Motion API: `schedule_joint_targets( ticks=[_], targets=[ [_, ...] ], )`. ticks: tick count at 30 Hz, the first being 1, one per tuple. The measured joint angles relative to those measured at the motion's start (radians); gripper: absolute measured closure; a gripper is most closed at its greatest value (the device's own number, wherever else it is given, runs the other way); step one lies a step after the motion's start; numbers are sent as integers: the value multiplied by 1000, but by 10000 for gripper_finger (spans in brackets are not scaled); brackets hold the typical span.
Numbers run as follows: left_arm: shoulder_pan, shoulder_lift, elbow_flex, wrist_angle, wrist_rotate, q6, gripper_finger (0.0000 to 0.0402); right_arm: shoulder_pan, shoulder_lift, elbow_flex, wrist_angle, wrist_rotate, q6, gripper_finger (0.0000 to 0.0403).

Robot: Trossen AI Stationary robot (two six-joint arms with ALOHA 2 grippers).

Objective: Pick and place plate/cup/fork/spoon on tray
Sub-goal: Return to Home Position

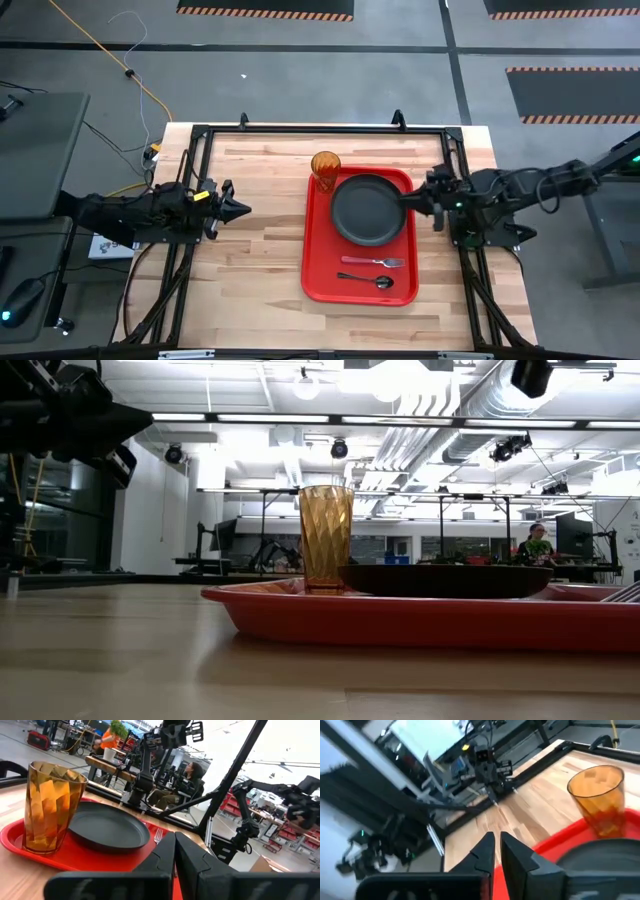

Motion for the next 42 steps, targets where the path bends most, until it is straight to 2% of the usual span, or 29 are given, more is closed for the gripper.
schedule_joint_targets(
  ticks=[4,10,15,17,21,24,27,37,42],
  targets=[
    [0,0,0,0,0,0,401,-66,-101,0,-104,-107,-111,397],
    [0,0,0,0,0,-1,401,-154,-212,0,-131,-251,-269,401],
    [0,0,0,0,0,-1,401,-199,-258,-2,-167,-376,-345,402],
    [0,0,0,0,0,-1,401,-204,-277,-46,-104,-410,-347,402],
    [0,0,1,0,0,-1,401,-203,-345,-278,167,-490,-265,403],
    [0,0,1,0,1,-1,401,-204,-396,-435,315,-488,-228,403],
    [0,0,1,0,1,-1,401,-204,-453,-530,401,-479,-223,403],
    [0,0,1,0,1,-1,400,-204,-667,-709,416,-436,-267,403],
    [0,2,1,0,1,0,400,-204,-657,-729,405,-402,-337,403]
  ],
)
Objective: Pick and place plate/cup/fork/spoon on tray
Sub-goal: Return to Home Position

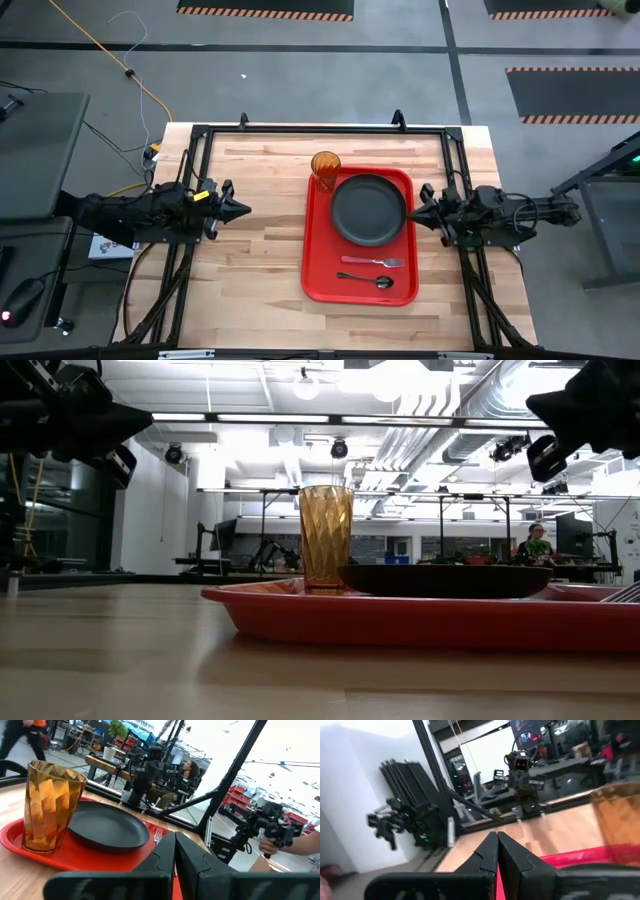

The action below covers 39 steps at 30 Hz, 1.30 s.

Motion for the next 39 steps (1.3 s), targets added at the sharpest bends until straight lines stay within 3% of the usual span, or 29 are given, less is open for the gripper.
schedule_joint_targets(
  ticks=[3,9,39],
  targets=[
    [0,1,0,0,0,0,399,0,-2,0,-23,49,-78,403],
    [0,2,0,-4,0,0,398,-5,24,2,-138,172,-71,403],
    [0,2,0,-3,-1,0,398,-4,50,3,-142,172,-34,402]
  ],
)
